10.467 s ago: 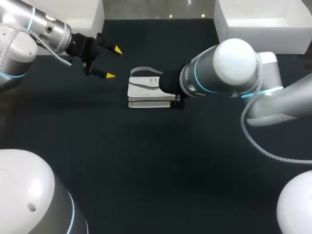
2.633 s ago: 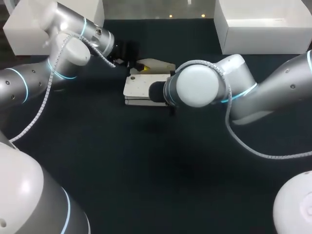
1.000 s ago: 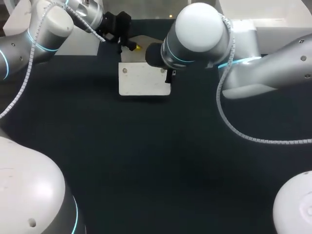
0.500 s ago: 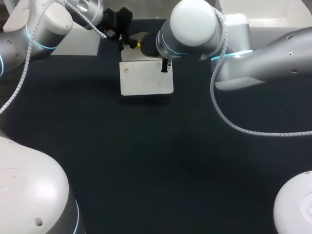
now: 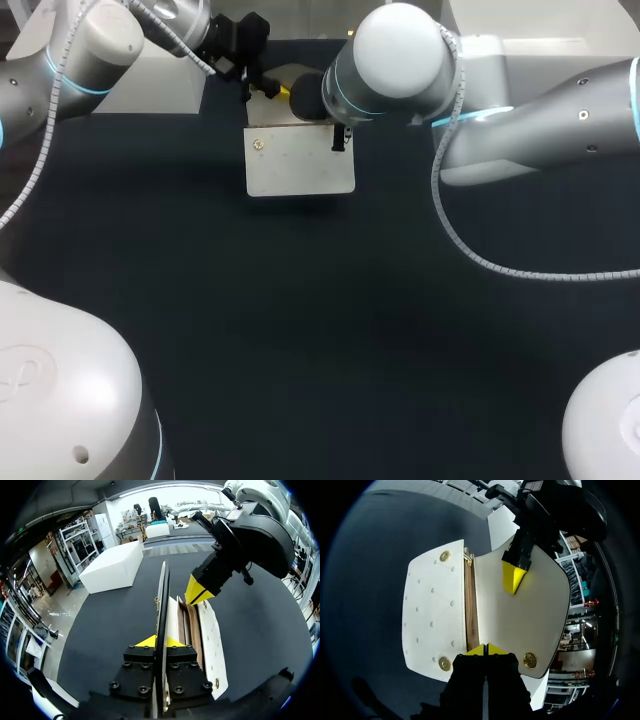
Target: Pick up the bag, open it, inspect its contents, close it, and place it on the opposite side
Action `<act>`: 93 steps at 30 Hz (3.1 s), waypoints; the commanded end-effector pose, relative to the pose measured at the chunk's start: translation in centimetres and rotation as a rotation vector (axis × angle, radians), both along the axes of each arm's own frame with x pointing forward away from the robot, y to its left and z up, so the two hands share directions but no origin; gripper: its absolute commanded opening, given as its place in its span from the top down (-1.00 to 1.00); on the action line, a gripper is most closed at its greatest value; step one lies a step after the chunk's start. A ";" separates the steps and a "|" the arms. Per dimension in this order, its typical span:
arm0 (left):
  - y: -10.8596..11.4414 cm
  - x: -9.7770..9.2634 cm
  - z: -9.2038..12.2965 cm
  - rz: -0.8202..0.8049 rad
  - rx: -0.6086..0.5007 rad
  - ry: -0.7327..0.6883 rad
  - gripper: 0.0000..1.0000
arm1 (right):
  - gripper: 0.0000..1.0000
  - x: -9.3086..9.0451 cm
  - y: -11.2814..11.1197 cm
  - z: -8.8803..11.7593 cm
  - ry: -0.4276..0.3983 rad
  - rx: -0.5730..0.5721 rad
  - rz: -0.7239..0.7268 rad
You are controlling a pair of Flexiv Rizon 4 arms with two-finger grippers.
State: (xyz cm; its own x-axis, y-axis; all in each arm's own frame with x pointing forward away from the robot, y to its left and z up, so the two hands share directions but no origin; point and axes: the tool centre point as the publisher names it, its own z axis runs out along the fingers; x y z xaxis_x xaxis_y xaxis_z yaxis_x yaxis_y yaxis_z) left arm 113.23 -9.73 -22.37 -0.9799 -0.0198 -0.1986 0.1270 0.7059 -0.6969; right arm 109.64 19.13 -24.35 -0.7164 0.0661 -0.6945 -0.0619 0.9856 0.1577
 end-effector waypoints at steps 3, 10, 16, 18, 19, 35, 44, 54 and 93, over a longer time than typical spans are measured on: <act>-0.2 -0.2 0.2 -0.018 0.008 0.006 1.00 | 1.00 0.8 0.7 -0.4 0.003 -0.013 0.008; -0.2 -0.5 0.5 -0.021 0.003 0.000 1.00 | 1.00 1.5 0.8 -1.2 0.025 -0.014 0.014; -0.2 -0.5 0.6 -0.013 -0.007 -0.002 1.00 | 1.00 0.7 0.9 -2.5 0.059 -0.012 0.020; -0.2 -0.4 0.7 -0.009 -0.017 -0.001 1.00 | 1.00 0.2 0.8 -2.9 0.073 -0.005 0.017; -0.2 -0.4 0.7 -0.008 -0.018 -0.001 1.00 | 1.00 -0.1 0.7 -3.1 0.080 0.002 0.015; -0.8 -1.1 1.0 -0.042 -0.055 0.011 1.00 | 1.00 -1.5 0.7 -4.4 0.115 0.023 0.016; -0.9 -2.2 1.4 -0.060 -0.077 0.024 1.00 | 1.00 0.1 1.5 -4.1 0.106 -0.007 0.041; -0.6 -2.4 1.2 -0.065 -0.107 0.071 1.00 | 1.00 0.0 1.5 -6.3 0.175 -0.038 0.042; -0.9 -1.8 -0.5 -0.137 -0.151 0.164 1.00 | -0.27 -0.2 1.2 -9.2 0.274 -0.038 0.037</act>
